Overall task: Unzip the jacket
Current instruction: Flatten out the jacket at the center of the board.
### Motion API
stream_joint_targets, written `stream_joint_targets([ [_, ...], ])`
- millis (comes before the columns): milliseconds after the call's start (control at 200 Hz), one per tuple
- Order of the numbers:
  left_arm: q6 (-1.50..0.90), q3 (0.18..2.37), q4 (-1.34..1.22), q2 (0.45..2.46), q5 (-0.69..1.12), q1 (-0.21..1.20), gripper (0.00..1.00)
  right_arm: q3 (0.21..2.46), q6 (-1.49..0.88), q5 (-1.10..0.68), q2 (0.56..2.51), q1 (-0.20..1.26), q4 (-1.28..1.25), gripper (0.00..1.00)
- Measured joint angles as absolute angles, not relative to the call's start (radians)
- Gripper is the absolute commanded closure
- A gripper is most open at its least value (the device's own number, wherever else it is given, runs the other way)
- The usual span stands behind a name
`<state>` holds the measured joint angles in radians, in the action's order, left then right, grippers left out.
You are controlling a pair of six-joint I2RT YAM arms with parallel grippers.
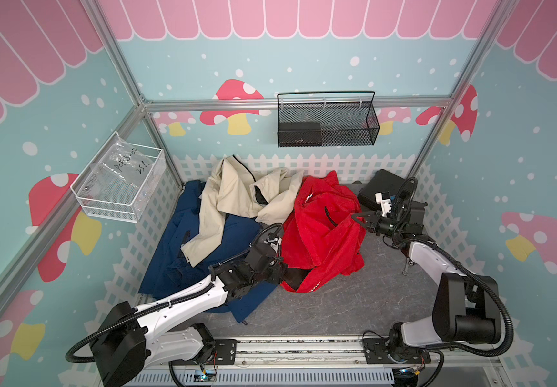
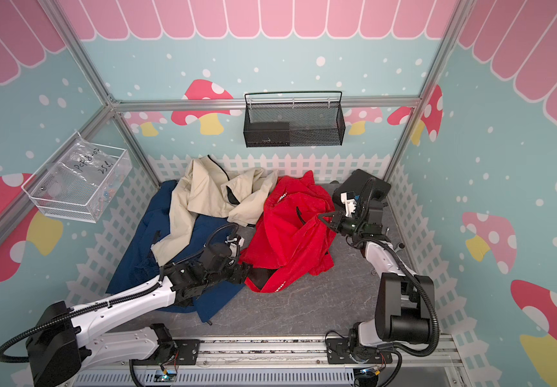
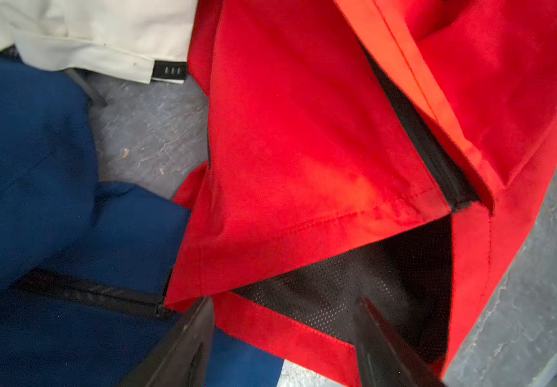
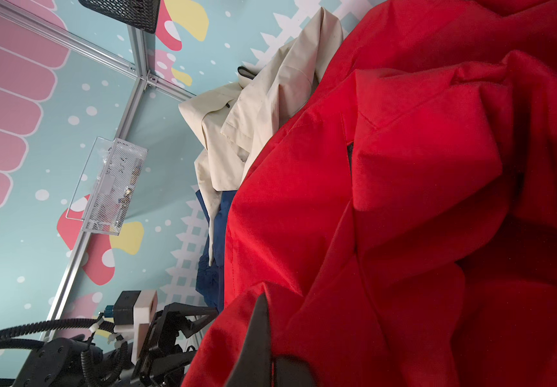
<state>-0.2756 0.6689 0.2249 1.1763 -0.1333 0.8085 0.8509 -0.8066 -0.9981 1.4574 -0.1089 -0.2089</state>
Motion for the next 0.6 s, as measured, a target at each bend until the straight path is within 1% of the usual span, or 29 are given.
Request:
stream_joint_targets([
  [155, -0.118, 0.650, 0.112, 1.176, -0.165, 0.809, 0.32, 0.851, -0.794, -1.014, 1.465, -0.113, -0.209, 1.00],
  [300, 0.049, 0.661, 0.089, 1.172, -0.192, 0.812, 0.32, 0.858, -0.790, -1.024, 1.484, -0.117, -0.208, 1.00],
  [350, 0.110, 0.657, 0.083, 1.165, -0.195, 0.814, 0.30, 0.865, -0.789, -1.026, 1.491, -0.119, -0.208, 1.00],
  [435, 0.232, 0.623, 0.047, 1.128, -0.200, 0.814, 0.27, 0.871, -0.789, -1.033, 1.499, -0.121, -0.208, 1.00],
  [600, 0.384, 0.548, 0.011, 1.081, -0.200, 0.814, 0.27, 0.873, -0.789, -1.041, 1.501, -0.127, -0.208, 1.00],
])
